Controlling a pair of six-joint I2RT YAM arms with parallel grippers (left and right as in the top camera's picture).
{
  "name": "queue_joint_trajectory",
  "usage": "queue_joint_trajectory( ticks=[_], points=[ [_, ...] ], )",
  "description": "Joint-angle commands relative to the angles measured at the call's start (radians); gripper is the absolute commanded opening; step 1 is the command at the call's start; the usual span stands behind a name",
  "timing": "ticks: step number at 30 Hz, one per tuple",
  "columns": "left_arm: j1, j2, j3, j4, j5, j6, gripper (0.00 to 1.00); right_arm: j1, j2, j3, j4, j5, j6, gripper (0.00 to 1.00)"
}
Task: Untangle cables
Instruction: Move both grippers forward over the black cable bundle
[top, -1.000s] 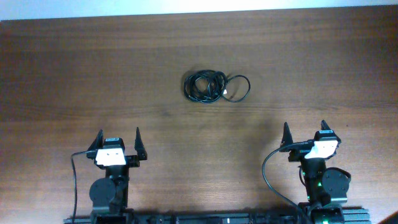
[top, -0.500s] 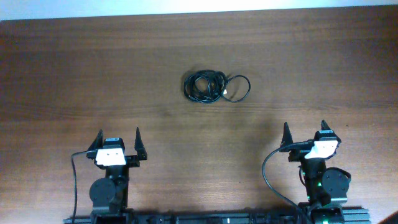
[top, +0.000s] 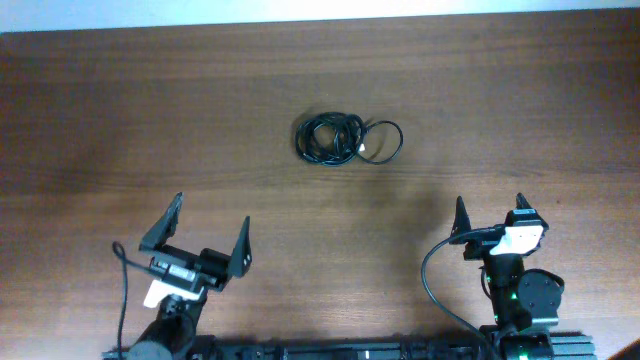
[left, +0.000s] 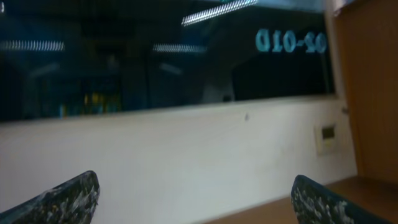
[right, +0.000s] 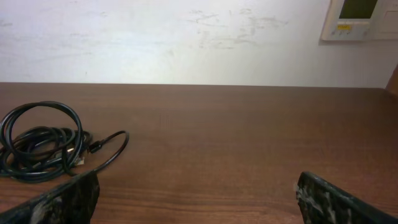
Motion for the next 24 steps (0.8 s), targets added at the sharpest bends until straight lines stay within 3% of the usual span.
queue_joint_trajectory(
  ticks=[1, 3, 6, 9, 13, 15, 18, 20, 22, 24],
  points=[
    [0.004, 0.012, 0.105, -0.043, 0.044, 0.053, 0.99, -0.002, -0.006, -0.006, -0.005, 0.005, 0.0, 0.98],
    [0.004, 0.054, 0.183, -0.116, 0.044, 0.136, 0.99, -0.002, -0.006, -0.006, -0.005, 0.005, -0.001, 0.99],
    [0.004, 0.153, 0.303, -0.168, 0.047, 0.141, 0.99, -0.002, -0.006, -0.006, -0.005, 0.006, 0.0, 0.98],
    [0.004, 0.33, 0.493, -0.337, 0.123, 0.159, 0.99, -0.002, -0.006, -0.006, -0.005, 0.005, 0.0, 0.98],
    [0.004, 0.731, 0.882, -0.832, 0.236, 0.191, 0.99, -0.002, -0.006, -0.006, -0.005, 0.005, -0.001, 0.98],
    [0.004, 0.93, 1.04, -1.054, 0.323, 0.278, 0.99, -0.002, -0.006, -0.006, -0.005, 0.005, 0.0, 0.98],
    [0.004, 1.179, 1.201, -1.248, 0.502, 0.327, 0.99, -0.002, -0.006, -0.006, -0.005, 0.006, -0.001, 0.98],
    [0.004, 1.292, 1.248, -1.26, 0.641, 0.327, 0.99, -0.002, -0.006, -0.006, -0.005, 0.006, 0.0, 0.98],
    [0.003, 1.386, 1.312, -1.262, 0.609, 0.259, 0.99, -0.002, -0.006, -0.006, -0.004, 0.005, 0.0, 0.98],
    [-0.023, 1.487, 1.447, -1.355, 0.446, 0.249, 0.99, -0.002, -0.006, -0.006, 0.003, -0.069, 0.083, 0.98]
  ],
)
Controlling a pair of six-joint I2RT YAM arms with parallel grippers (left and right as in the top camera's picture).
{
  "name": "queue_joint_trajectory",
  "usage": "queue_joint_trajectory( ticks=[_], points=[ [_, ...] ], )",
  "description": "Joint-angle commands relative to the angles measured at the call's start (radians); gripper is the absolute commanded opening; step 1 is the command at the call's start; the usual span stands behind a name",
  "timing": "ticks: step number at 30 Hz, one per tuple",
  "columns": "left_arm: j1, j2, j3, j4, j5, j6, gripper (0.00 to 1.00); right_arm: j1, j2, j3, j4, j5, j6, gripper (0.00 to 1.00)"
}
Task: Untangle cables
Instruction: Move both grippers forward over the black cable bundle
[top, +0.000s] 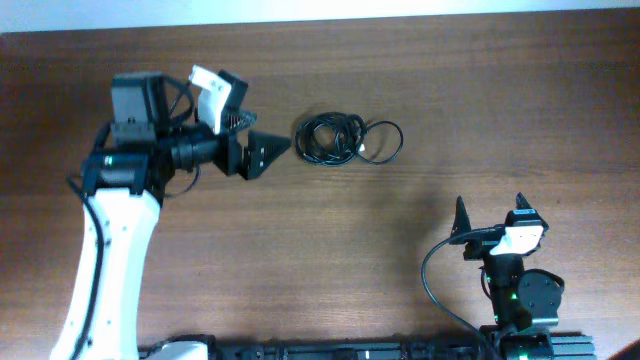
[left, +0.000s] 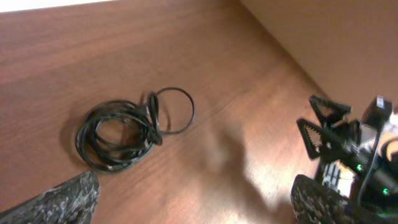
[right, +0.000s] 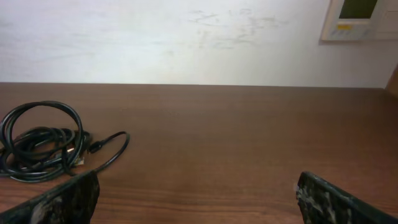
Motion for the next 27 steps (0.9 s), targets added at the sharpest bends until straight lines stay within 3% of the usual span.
queue_joint_trajectory(
  ticks=[1, 2, 3, 4, 7, 10, 12, 14, 16, 19, 22, 24, 25, 26, 27],
  points=[
    [-0.042, 0.146, 0.238, -0.151, -0.218, -0.029, 0.99, -0.002, -0.006, -0.006, 0.013, -0.156, 0.171, 0.98],
    [-0.077, 0.219, 0.346, -0.258, -0.357, -0.029, 0.99, -0.002, -0.007, -0.006, 0.025, -0.258, 0.271, 0.98],
    [-0.091, 0.249, 0.38, -0.282, -0.387, -0.029, 0.99, -0.002, -0.007, -0.006, 0.034, -0.334, 0.343, 0.98],
    [-0.116, 0.286, 0.396, -0.278, -0.391, -0.029, 0.99, -0.002, -0.007, -0.006, 0.039, -0.462, 0.465, 0.98],
    [-0.154, 0.341, 0.396, -0.275, -0.392, -0.028, 0.99, -0.002, -0.007, -0.006, 0.19, -0.568, 0.743, 0.98],
    [-0.158, 0.378, 0.396, -0.269, -0.398, -0.029, 0.99, -0.002, -0.007, 0.034, 0.454, -0.578, 0.742, 0.98],
    [-0.141, 0.392, 0.396, -0.256, -0.419, -0.073, 0.99, -0.002, 0.0, 0.145, 0.396, -0.474, 0.704, 0.99],
    [-0.101, 0.408, 0.396, -0.24, -0.475, -0.202, 0.99, -0.002, 0.047, 0.322, 0.222, -0.43, 0.539, 0.98],
    [-0.044, 0.431, 0.395, -0.231, -0.47, -0.249, 0.99, -0.002, 0.177, 0.575, -0.036, -0.415, 0.373, 0.98],
    [-0.017, 0.454, 0.386, -0.243, -0.471, -0.265, 0.99, -0.002, 0.504, 0.98, -0.424, -0.434, 0.301, 0.98],
    [-0.014, 0.487, 0.386, -0.214, -0.481, -0.269, 0.99, -0.002, 0.831, 1.25, -0.641, -0.616, 0.26, 0.98],
    [0.005, 0.513, 0.386, -0.183, -0.485, -0.307, 0.99, -0.002, 1.056, 1.342, -0.596, -0.991, 0.283, 0.98],
    [0.015, 0.517, 0.386, -0.182, -0.485, -0.307, 0.99, 0.003, 1.135, 1.344, -0.518, -1.072, 0.31, 0.99],
    [0.024, 0.518, 0.386, -0.184, -0.485, -0.307, 0.99, 0.02, 1.217, 1.344, -0.433, -1.075, 0.371, 0.91],
    [0.027, 0.518, 0.386, -0.194, -0.485, -0.307, 0.99, 0.063, 1.316, 1.345, -0.334, -1.031, 0.446, 0.9]
  ],
)
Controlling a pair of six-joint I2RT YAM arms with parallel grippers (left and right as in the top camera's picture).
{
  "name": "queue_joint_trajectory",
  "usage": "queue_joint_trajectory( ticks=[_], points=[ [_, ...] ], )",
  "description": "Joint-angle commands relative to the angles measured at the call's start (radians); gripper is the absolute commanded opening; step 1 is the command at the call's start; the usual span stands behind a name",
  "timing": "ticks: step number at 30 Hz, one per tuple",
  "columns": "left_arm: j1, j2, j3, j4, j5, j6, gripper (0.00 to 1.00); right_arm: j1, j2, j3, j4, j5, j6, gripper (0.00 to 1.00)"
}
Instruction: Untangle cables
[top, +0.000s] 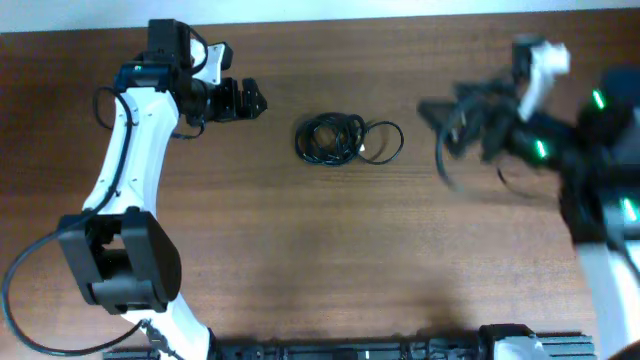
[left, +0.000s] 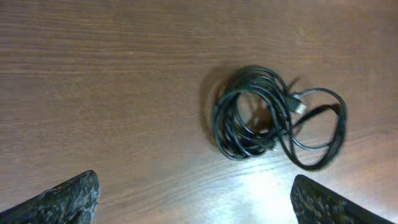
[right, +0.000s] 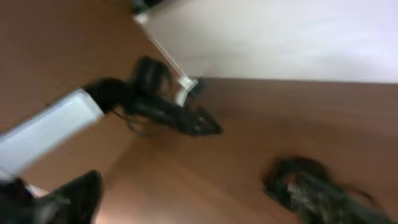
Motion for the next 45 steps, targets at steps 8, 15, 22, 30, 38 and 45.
queue_joint_trajectory(
  ticks=[8, 15, 22, 30, 38, 45],
  points=[
    [0.019, 0.011, 0.007, -0.044, -0.007, -0.024, 0.99, 0.325, 0.603, 0.318, -0.312, 0.541, 0.105, 0.9],
    [0.019, 0.011, 0.006, -0.077, -0.008, -0.024, 0.99, 0.463, 0.779, 0.318, -0.259, 0.67, 0.157, 0.77],
    [0.019, 0.011, 0.006, -0.077, -0.007, -0.024, 0.99, 0.475, 0.84, 0.316, -0.25, 0.821, 0.177, 0.67],
    [0.015, 0.011, 0.006, -0.077, -0.008, -0.024, 0.99, 0.477, 0.84, 0.307, -0.245, 0.821, 0.177, 0.4],
    [0.005, 0.011, 0.006, -0.077, -0.008, -0.024, 0.99, 0.476, 0.854, 0.266, -0.204, 0.821, 0.206, 0.34],
    [-0.008, 0.011, 0.006, -0.077, -0.007, -0.023, 0.99, 0.454, 0.805, 0.483, -0.246, 0.594, 0.201, 0.04]
  ],
)
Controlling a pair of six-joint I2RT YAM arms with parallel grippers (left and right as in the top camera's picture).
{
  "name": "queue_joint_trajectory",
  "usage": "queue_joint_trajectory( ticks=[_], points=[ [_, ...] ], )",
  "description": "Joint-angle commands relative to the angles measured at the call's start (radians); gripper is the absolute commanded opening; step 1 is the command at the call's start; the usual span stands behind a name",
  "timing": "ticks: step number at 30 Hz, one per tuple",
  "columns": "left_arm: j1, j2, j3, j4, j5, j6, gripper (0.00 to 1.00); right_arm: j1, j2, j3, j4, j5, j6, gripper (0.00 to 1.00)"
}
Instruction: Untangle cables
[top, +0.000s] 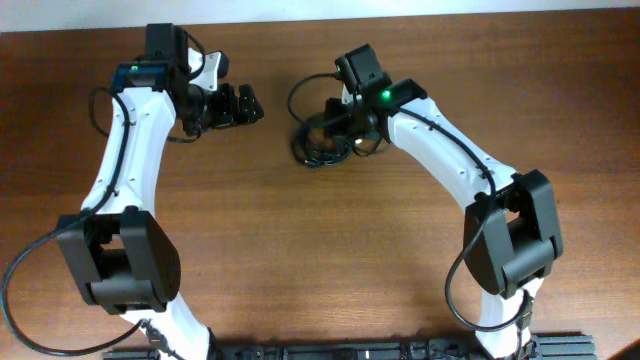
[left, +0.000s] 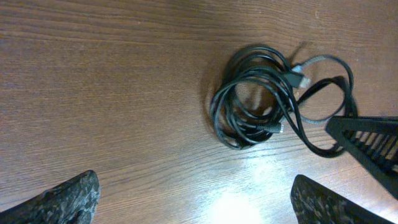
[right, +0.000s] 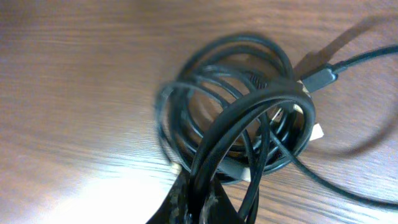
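Observation:
A tangled bundle of black cables (top: 322, 140) lies on the wooden table, back of centre. My right gripper (top: 348, 128) reaches it from the right and is shut on a couple of its loops (right: 249, 106), which run between the fingers (right: 180, 202). A plug end (right: 320, 78) sticks out to the upper right. My left gripper (top: 247, 103) hovers left of the bundle, open and holding nothing. In its view the bundle (left: 255, 102) lies ahead, with one right finger (left: 367, 137) at its right side.
The brown wooden table (top: 300, 260) runs to a pale wall at the back. The right arm (top: 450, 150) arches from the front right over the table's middle. The left arm (top: 110, 200) stands along the left side.
My right gripper was out at the table's right side, blurred and away from the bundle; now it is at the bundle, shut on its loops. The left gripper has hardly shifted.
Both arms rested at the front edge with the bundle untouched. Then my left gripper was open just left of the bundle, the right arm still parked. Then the left had drawn back left and the right arm was raised. Now the right holds the loops.

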Motion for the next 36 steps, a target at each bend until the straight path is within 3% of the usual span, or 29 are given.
queue_joint_trajectory(
  ticks=[1, 6, 10, 12, 16, 19, 20, 22, 24, 26, 27, 29, 31, 33, 34, 36],
  points=[
    [-0.02, 0.009, 0.006, -0.002, 0.001, -0.009, 0.99, -0.023, -0.057, 0.236, -0.114, -0.096, -0.004, 0.04],
    [-0.082, 0.009, 0.006, -0.033, 0.016, -0.009, 0.99, -0.028, -0.127, 0.689, -0.386, -0.171, -0.007, 0.04],
    [-0.115, 0.009, 0.006, -0.041, 0.016, -0.01, 0.99, -0.028, -0.13, 0.862, -0.388, -0.394, -0.007, 0.04],
    [-0.127, 0.009, 0.006, -0.048, 0.016, -0.01, 0.99, -0.028, -0.129, 0.876, -0.406, -0.387, -0.113, 0.04],
    [-0.127, 0.009, 0.006, -0.051, 0.016, -0.01, 0.99, -0.027, -0.094, 0.849, -0.593, -0.062, -0.124, 0.04],
    [-0.127, 0.009, 0.006, -0.051, 0.016, -0.01, 0.99, -0.027, -0.073, 0.818, -0.628, -0.069, -0.124, 0.04],
    [-0.127, 0.009, 0.006, -0.05, 0.013, -0.01, 0.99, -0.027, -0.068, 0.817, -0.629, -0.125, -0.132, 0.04],
    [-0.127, 0.009, 0.006, -0.051, -0.002, -0.01, 0.99, -0.036, -0.076, 0.82, -0.517, -0.529, -0.16, 0.04],
    [-0.127, 0.009, 0.006, -0.051, -0.019, -0.01, 0.99, -0.07, -0.093, 0.82, -0.366, -0.755, -0.048, 0.04],
    [-0.127, 0.009, 0.006, -0.05, -0.019, -0.01, 0.99, -0.105, -0.098, 0.82, -0.329, -0.823, -0.034, 0.04],
    [-0.127, 0.009, 0.006, -0.049, -0.019, -0.01, 0.99, -0.108, -0.098, 0.82, -0.361, -0.794, -0.058, 0.04],
    [-0.127, 0.009, 0.006, -0.041, -0.019, -0.01, 0.99, -0.097, -0.092, 0.819, -0.542, -0.478, -0.084, 0.04],
    [-0.127, 0.009, 0.006, -0.039, -0.005, -0.01, 0.99, -0.092, -0.088, 0.819, -0.583, -0.41, -0.069, 0.04],
    [-0.122, 0.009, 0.006, -0.039, 0.138, -0.009, 0.99, -0.095, -0.089, 0.819, -0.531, -0.46, 0.07, 0.04],
    [-0.105, 0.009, 0.006, -0.031, 0.363, 0.068, 0.99, -0.1, -0.089, 0.819, -0.479, -0.526, 0.132, 0.04],
    [-0.078, 0.009, 0.006, -0.06, 0.768, 0.391, 0.99, -0.104, -0.089, 0.819, -0.378, -0.546, 0.286, 0.04]
  ],
)
